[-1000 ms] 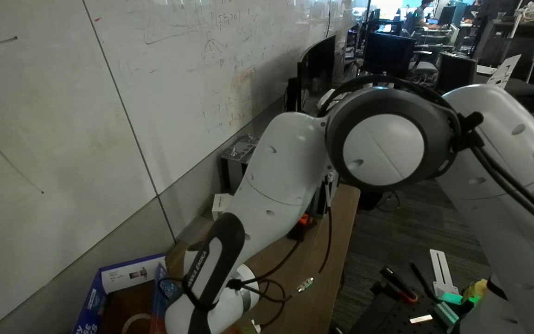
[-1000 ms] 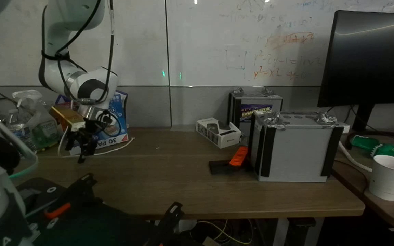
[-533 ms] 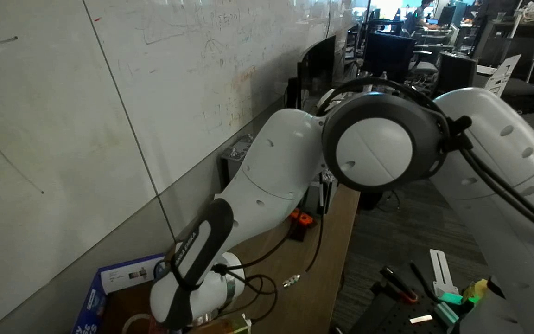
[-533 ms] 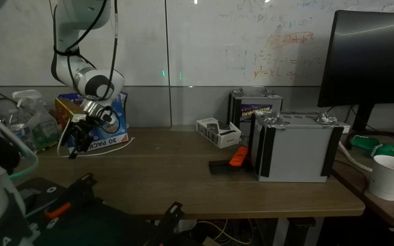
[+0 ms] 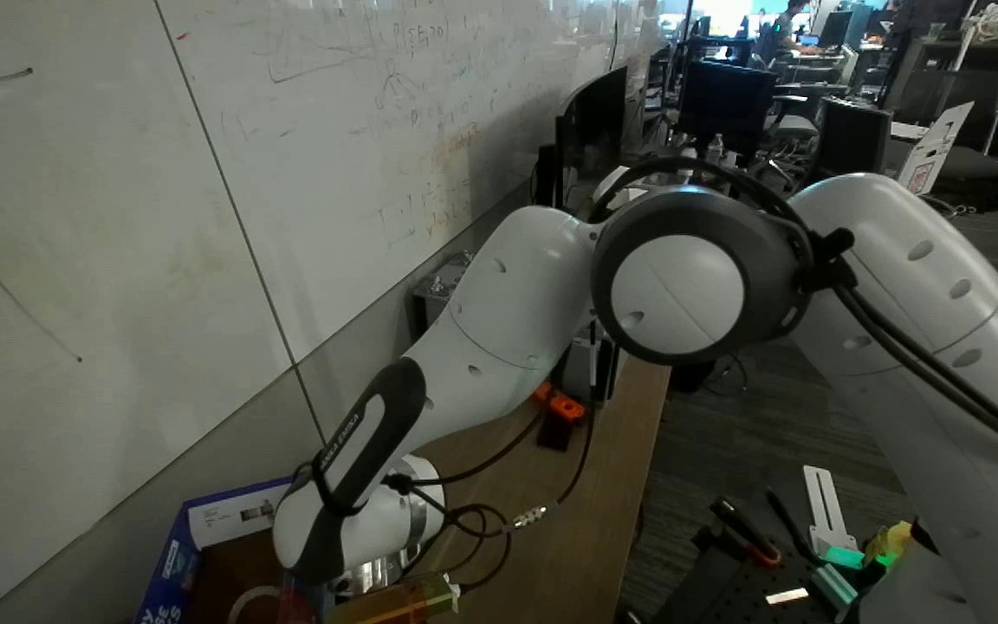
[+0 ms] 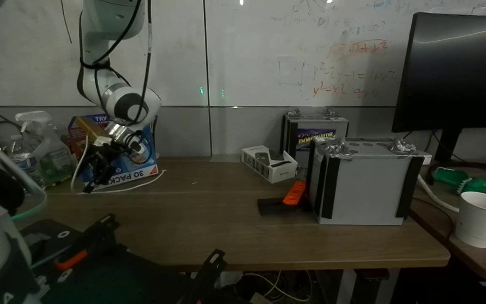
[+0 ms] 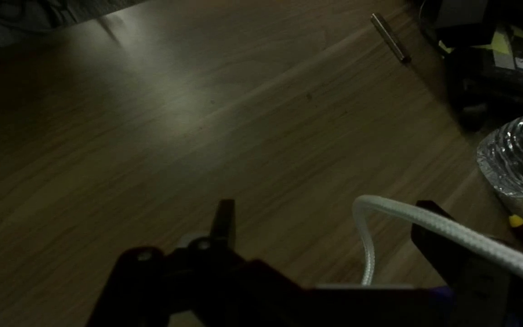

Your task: Pick up the ropes from the table and put them in the box

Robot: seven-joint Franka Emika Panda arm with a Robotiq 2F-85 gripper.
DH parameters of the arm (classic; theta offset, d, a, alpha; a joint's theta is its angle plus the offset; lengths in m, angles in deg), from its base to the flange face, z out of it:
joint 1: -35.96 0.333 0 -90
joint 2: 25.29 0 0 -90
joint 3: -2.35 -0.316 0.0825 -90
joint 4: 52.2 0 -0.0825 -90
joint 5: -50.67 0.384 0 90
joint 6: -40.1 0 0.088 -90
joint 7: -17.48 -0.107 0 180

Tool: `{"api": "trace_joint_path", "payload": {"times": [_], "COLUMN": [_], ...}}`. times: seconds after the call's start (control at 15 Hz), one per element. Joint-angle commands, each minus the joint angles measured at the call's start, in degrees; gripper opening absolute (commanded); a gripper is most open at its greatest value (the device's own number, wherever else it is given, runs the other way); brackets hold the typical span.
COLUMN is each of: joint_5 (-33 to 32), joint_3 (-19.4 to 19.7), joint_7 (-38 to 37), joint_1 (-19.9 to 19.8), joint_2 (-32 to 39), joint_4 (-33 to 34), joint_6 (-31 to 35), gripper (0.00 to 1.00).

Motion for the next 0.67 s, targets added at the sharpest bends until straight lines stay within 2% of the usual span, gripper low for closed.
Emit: {"api": "trace_joint_path", "payload": {"times": [0.0, 0.13, 0.2, 0.27, 0.4, 0.6], "joint_5": [1.8, 1.9, 2.1, 2.1, 2.1, 2.0], "joint_3": [0.4, 0.7, 0.7, 0.8, 0.9, 1.2], "joint_7": [0.5, 0.4, 0.4, 0.4, 0.4, 0.2], "joint_1": [-0.1, -0.1, -0.1, -0.1, -0.1, 0.1], "joint_2": [1.6, 2.0, 1.9, 2.2, 2.3, 2.5], "joint_4": [3.1, 3.8, 3.8, 4.2, 4.6, 5.3], "joint_6": [-3.8, -4.8, -5.1, -5.5, -6.5, -7.7], "gripper": [1.0, 1.0, 0.95, 0.74, 0.7, 0.45]}}
